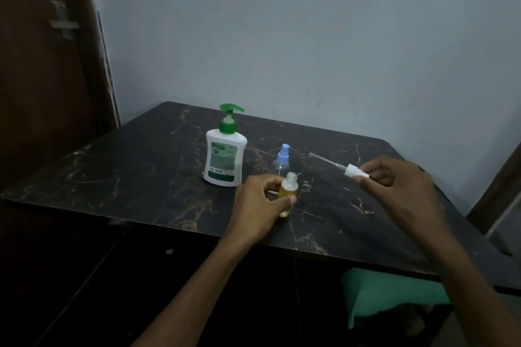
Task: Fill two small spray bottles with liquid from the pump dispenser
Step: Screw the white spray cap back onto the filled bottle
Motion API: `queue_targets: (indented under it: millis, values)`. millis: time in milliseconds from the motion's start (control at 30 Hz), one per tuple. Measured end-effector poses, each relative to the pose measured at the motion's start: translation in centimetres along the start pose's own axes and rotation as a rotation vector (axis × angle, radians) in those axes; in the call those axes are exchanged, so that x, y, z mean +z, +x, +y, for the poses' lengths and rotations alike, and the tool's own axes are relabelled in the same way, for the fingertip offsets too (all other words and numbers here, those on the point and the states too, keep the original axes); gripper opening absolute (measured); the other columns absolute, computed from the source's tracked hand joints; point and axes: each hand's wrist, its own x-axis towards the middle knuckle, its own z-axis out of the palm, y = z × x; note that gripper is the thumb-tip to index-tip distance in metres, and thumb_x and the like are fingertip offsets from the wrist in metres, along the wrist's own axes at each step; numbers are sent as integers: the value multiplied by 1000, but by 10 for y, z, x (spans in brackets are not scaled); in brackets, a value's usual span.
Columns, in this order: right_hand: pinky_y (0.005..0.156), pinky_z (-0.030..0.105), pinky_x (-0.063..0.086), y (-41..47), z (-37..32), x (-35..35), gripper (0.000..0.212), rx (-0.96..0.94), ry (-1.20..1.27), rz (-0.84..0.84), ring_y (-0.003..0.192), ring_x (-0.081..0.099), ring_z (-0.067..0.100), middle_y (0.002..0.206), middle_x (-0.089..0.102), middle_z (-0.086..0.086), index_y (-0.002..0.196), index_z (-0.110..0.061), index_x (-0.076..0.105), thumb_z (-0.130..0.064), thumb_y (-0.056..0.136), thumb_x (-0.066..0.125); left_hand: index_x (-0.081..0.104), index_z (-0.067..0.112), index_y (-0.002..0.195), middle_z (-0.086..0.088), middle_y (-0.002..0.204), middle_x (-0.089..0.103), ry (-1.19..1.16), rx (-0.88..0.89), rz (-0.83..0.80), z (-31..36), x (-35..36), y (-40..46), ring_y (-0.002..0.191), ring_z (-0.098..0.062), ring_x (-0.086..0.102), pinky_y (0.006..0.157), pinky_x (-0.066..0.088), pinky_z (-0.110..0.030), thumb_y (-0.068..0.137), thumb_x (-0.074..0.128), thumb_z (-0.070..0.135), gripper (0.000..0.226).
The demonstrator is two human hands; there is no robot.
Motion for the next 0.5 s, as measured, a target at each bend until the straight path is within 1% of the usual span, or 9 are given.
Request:
queue_targets:
  millis: [33, 100, 167, 233, 300, 367, 433, 500]
  values:
    - [60, 23, 49, -6, -8, -11, 9, -35, 3, -19, 69, 66, 4, 79, 73, -10, 91, -27, 78, -26, 83, 84, 80, 26, 111, 16, 102, 78, 6, 5, 0, -1, 1, 0, 79, 13, 64, 74, 45, -12, 83, 86, 24, 28]
    - [61, 23, 53, -14, -23, -27, 13, -101, 12, -56, 69, 67, 4, 76, 74, -13, 92, -31, 79, -26, 81, 85, 79, 27, 113, 16, 104, 77, 3, 13, 3, -2, 3, 0, 83, 13, 64, 75, 46, -12, 84, 86, 25, 30]
    - [61, 20, 57, -18, -36, -35, 16, -157, 18, -81, 70, 68, 3, 74, 73, -16, 93, -33, 80, -26, 80, 85, 79, 27, 115, 16, 106, 77, 10, 23, 5, -3, 4, -1, 78, 15, 61, 74, 45, -12, 85, 85, 25, 31]
    - [64, 15, 56, -16, -45, -36, 18, -204, 5, -94, 72, 68, 2, 76, 73, -17, 96, -32, 81, -25, 80, 85, 79, 27, 114, 15, 105, 77, 14, 35, 9, -4, 3, -2, 72, 15, 58, 70, 42, -11, 85, 85, 25, 30]
    - [66, 12, 54, -11, -51, -36, 18, -243, -20, -113, 75, 67, 1, 79, 73, -18, 98, -32, 81, -26, 82, 84, 79, 27, 113, 16, 105, 77, 2, 40, 7, -4, 2, -2, 74, 15, 60, 70, 42, -9, 84, 85, 24, 30]
    - [68, 14, 54, -5, -53, -36, 18, -264, -50, -139, 76, 67, 2, 81, 73, -17, 100, -30, 81, -27, 82, 83, 79, 27, 112, 16, 102, 77, 3, 50, 9, -5, 2, -2, 73, 15, 60, 68, 41, -6, 84, 85, 24, 28]
    - [69, 19, 56, -1, -54, -36, 21, -275, -68, -161, 76, 67, 3, 82, 74, -15, 103, -28, 82, -27, 83, 83, 79, 28, 111, 17, 100, 77, 14, 59, 8, -6, 1, -2, 70, 16, 58, 65, 40, -4, 84, 85, 25, 28]
    - [67, 19, 55, 2, -56, -38, 21, -289, -70, -175, 75, 67, 4, 81, 74, -14, 104, -29, 82, -27, 83, 82, 79, 28, 112, 17, 101, 77, 22, 58, 2, -6, 1, -2, 71, 17, 57, 65, 40, -4, 85, 85, 26, 28]
